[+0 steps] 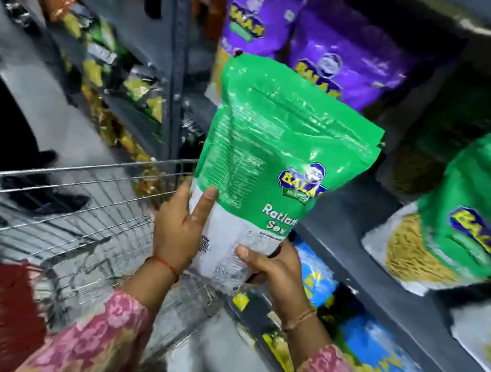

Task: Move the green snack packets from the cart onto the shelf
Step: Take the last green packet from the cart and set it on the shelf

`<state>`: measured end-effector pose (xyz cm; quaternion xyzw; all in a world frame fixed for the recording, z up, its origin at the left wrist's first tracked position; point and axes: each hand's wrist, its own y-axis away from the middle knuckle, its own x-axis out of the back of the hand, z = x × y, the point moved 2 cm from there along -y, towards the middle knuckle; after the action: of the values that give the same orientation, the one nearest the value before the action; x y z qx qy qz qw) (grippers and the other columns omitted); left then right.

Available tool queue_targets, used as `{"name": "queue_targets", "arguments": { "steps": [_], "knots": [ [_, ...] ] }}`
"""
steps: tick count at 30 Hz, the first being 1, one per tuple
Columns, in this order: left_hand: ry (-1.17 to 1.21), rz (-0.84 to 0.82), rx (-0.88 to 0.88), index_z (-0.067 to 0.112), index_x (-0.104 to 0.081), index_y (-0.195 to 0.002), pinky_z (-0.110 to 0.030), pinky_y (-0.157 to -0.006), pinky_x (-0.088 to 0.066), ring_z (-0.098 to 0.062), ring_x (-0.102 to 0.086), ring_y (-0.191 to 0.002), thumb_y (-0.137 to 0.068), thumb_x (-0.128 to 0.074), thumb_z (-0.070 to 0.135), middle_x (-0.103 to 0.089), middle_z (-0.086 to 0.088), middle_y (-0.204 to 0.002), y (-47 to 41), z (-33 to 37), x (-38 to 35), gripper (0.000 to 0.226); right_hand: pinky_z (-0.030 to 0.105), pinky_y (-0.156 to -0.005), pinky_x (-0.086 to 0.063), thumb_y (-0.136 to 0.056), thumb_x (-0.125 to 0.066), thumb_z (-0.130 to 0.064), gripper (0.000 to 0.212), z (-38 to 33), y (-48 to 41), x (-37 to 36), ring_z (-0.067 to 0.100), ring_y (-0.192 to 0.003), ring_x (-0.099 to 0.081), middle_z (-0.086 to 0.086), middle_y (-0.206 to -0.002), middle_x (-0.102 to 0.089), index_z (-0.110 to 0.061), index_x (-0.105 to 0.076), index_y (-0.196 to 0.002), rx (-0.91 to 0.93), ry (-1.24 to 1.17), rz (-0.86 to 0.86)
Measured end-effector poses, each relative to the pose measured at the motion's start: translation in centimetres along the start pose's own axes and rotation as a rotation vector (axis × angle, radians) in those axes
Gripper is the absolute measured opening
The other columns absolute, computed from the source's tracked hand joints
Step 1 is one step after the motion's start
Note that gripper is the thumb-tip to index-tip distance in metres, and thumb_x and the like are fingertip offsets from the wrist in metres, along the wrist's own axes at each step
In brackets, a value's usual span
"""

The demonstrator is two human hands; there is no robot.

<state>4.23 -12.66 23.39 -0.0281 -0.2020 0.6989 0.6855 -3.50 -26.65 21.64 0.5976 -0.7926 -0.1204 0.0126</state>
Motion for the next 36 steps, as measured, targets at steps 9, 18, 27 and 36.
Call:
{"name": "queue_targets", "arguments": {
  "steps": [9,18,27,36],
  "knots": [
    [0.187,-0.118,0.048,-0.005,-0.055,-0.100,-0.036,-0.082,-0.047,-0.034,-0.056,-0.097,-0.072,-0.037,0.071,-0.061,-0.034,-0.102,14.0,7.4,-12.6,0.083,0.012,-0.059,-0.050,-0.050,-0.076,-0.006,0.044,-1.5,13.7,16.3,0.001,-0.072,-0.067,-0.014,-0.075,-0.075,-0.014,-0.063,-0.091,0.108,0.070,0.214],
    [0.227,-0.580,-0.272,0.015,-0.050,-0.082,-0.008,-0.056,-0.038,-0.009,-0.065,-0.070,-0.070,-0.039,0.077,-0.055,0.007,-0.066,29.7,15.4,-22.8,0.064,0.021,-0.058,-0.054,-0.029,-0.080,-0.003,0.050,1.2,30.1,31.9,0.012,-0.065,-0.067,-0.002,-0.066,-0.075,-0.005,-0.067,-0.077,0.150,0.023,0.547],
    [0.255,-1.163,-0.190,0.031,-0.040,-0.106,-0.011,-0.078,-0.036,-0.016,-0.053,-0.110,-0.061,-0.081,0.026,-0.052,0.005,-0.111,32.1,22.4,-36.4,0.061,0.019,-0.058,-0.054,-0.044,-0.078,0.006,0.059,-1.0,34.3,43.0,0.010,-0.065,-0.065,0.007,-0.083,-0.070,0.007,-0.057,-0.099,0.237,0.050,0.896],
    [0.235,-1.243,-0.024,0.014,-0.032,-0.132,-0.008,-0.081,-0.032,-0.006,-0.040,-0.109,-0.067,-0.078,0.016,-0.047,0.000,-0.126,31.2,23.3,-42.8,0.080,0.034,-0.074,-0.053,-0.045,-0.080,-0.009,0.056,-0.6,31.3,48.3,0.028,-0.090,-0.064,0.018,-0.108,-0.067,-0.011,-0.060,-0.097,0.221,-0.120,0.902]
  ]
}}
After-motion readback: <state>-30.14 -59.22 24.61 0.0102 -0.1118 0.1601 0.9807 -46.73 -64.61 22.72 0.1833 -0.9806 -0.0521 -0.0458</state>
